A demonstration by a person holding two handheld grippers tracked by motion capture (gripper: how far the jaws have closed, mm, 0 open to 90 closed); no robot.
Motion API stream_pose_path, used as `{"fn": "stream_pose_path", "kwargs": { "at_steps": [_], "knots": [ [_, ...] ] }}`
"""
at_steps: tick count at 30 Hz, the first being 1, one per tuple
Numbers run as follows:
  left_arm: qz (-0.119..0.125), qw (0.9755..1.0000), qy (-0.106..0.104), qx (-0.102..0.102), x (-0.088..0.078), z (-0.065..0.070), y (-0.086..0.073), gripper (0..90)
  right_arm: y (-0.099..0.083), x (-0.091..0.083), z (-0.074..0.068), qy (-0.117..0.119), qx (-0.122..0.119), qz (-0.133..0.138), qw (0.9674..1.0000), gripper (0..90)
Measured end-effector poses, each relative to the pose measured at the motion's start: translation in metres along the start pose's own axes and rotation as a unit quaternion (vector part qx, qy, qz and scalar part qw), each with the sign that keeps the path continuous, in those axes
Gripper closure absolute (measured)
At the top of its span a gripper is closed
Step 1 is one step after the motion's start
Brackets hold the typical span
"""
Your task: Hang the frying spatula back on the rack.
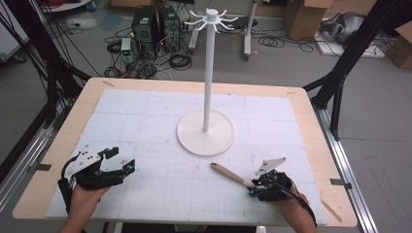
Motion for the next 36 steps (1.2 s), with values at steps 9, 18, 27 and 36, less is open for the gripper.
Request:
{"fn": "stream_pose_path", "kwargs": {
  "at_steps": [9,18,27,36],
  "knots": [
    [-0.002,1.0000,0.000,-0.001,0.001,0.001,-0.001,21.3,0.001,0.000,-0.001,-0.001,-0.017,0.001,0.9999,76.6],
    [-0.003,1.0000,0.001,-0.002,0.002,0.001,-0.001,21.4,0.001,-0.001,-0.002,-0.003,-0.010,0.002,0.9999,77.4],
    [-0.003,1.0000,0.001,-0.001,0.001,0.000,0.000,21.4,0.003,-0.003,-0.003,0.014,0.003,0.022,0.9997,77.5],
    [-0.001,1.0000,-0.004,0.003,0.001,0.003,0.001,22.0,0.010,-0.015,-0.004,0.030,0.028,0.075,0.9964,77.5]
  ]
}}
Point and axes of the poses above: each handheld gripper's, and its own axes: x roughly forward along the jaws, y roughly out of its top, z roughly to its right, the point moved 3 cm from there along x, roughly forward along the jaws, and after that the axes turned 9 degrees about -y, right-handed, at the moved point
